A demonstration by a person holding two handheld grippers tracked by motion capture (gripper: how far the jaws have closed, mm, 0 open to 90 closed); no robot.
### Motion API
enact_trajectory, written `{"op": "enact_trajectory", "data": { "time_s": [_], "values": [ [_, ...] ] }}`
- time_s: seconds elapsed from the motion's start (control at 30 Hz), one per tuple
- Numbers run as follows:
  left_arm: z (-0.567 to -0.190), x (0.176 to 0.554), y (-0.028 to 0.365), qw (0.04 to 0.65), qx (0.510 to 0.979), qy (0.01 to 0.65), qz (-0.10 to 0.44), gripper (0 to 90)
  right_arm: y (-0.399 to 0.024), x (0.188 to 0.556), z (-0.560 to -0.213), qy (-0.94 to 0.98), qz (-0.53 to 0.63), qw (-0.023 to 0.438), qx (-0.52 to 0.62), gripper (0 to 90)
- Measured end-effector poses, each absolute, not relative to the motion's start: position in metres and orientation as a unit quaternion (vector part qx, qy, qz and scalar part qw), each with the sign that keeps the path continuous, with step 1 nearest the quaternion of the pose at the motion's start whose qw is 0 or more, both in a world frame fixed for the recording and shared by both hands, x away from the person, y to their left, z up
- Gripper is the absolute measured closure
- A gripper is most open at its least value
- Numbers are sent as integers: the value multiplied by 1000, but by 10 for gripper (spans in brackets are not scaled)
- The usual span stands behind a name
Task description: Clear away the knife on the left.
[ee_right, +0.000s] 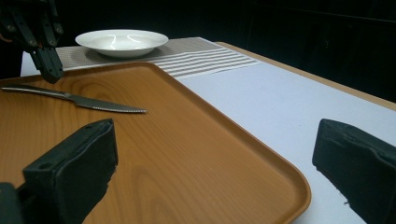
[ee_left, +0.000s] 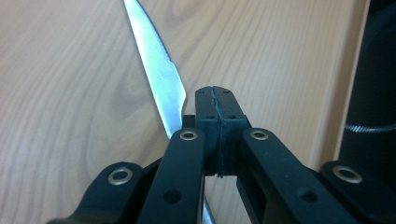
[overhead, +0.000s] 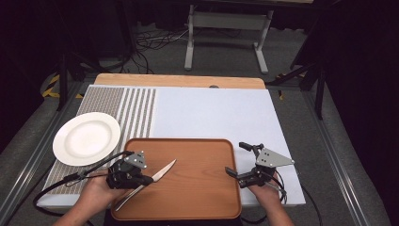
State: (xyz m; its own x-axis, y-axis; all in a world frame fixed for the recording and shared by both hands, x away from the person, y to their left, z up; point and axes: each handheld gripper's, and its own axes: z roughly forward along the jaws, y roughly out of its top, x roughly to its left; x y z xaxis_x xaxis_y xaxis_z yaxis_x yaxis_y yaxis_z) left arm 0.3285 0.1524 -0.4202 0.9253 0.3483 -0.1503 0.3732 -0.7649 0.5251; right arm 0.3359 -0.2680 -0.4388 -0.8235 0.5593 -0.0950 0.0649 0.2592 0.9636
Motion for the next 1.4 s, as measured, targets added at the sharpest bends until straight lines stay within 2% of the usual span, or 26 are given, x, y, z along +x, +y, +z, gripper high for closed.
{"op": "enact_trajectory", "data": {
  "time_s": [0.2, 0.73, 1.4],
  "values": [
    [-429, 327, 146, 268, 948, 171, -25, 900, -268, 336, -439, 764, 573, 215, 205, 7],
    [-438, 328, 142, 221, 960, 172, -11, 900, -268, 336, -439, 765, 572, 215, 205, 7],
    [-435, 334, 148, 196, 960, 199, 5, 900, -268, 336, -439, 764, 572, 216, 204, 7]
  ]
}}
